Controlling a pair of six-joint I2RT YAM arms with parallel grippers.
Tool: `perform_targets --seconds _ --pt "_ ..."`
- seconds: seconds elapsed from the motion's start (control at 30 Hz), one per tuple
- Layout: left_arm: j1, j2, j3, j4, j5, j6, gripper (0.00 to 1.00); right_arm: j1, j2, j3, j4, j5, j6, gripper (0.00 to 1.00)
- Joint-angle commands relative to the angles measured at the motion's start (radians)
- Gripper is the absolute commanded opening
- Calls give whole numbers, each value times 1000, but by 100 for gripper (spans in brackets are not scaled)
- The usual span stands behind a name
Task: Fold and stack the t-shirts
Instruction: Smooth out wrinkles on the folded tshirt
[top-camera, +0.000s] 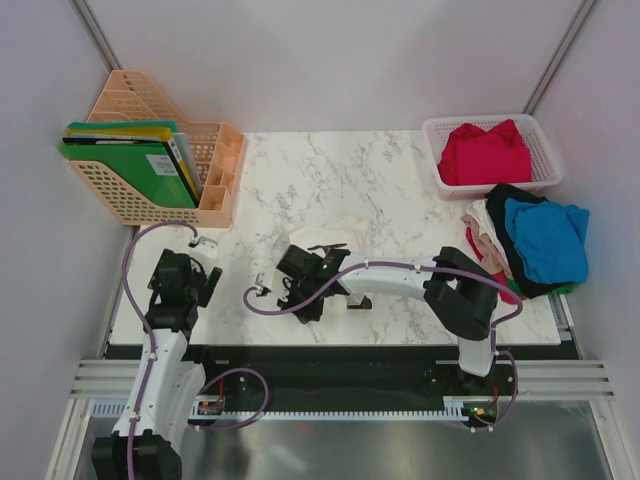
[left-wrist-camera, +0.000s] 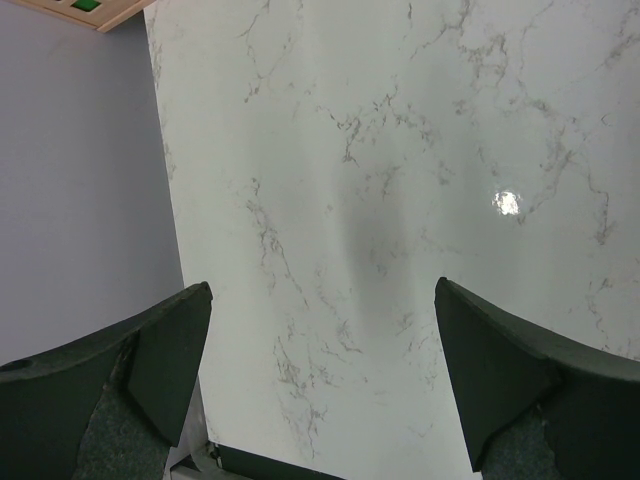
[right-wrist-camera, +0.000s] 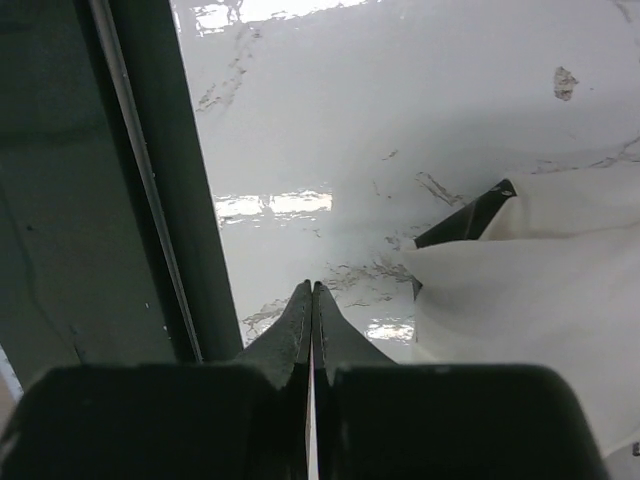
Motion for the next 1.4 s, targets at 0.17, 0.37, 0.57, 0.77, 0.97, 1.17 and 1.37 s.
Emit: perform_targets --seconds 0.17,0.37,0.57,0.77,0.97,1.17,1.37 --pt "4 -14 -14 41 5 -14 100 40 -105 27 3 51 -8 0" --pt "5 -13 -13 39 0 -14 100 40 -96 45 -1 130 -53 0" --pt "4 -16 -13 38 -6 -15 100 19 -21 36 45 161 -91 0" --pt "5 -16 -13 35 -6 -14 100 -55 45 21 105 195 -116 0" --pt "4 -8 -13 36 -3 -14 100 -107 52 36 111 186 -119 0" --pt "5 -5 -13 36 0 -14 100 -110 -28 34 85 158 -108 0" --pt "4 1 -13 38 3 -15 100 -112 -100 68 22 163 -111 0"
